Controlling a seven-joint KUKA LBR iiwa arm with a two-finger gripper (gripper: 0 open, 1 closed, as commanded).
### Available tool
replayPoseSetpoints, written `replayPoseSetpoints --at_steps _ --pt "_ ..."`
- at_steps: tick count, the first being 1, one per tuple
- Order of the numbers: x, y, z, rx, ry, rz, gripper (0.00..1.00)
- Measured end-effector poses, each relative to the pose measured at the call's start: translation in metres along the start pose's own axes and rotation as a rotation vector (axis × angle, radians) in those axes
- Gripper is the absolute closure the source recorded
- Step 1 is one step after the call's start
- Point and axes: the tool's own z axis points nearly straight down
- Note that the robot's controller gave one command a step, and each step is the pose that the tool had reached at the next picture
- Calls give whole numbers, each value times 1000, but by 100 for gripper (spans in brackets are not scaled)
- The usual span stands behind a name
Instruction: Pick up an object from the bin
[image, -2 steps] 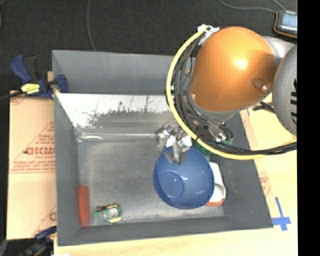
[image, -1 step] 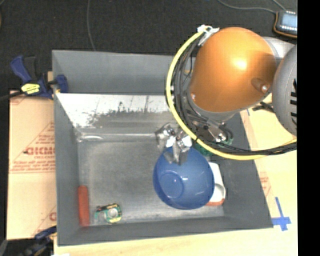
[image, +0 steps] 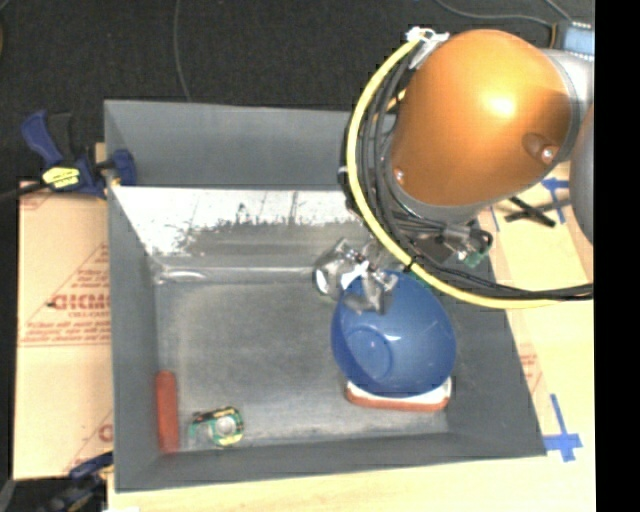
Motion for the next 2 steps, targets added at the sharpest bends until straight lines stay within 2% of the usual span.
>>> replayPoseSetpoints --at_steps 1,2 --pt "-5 -2 80 -1 2 430 100" --pt "2 4 93 -3 7 363 100"
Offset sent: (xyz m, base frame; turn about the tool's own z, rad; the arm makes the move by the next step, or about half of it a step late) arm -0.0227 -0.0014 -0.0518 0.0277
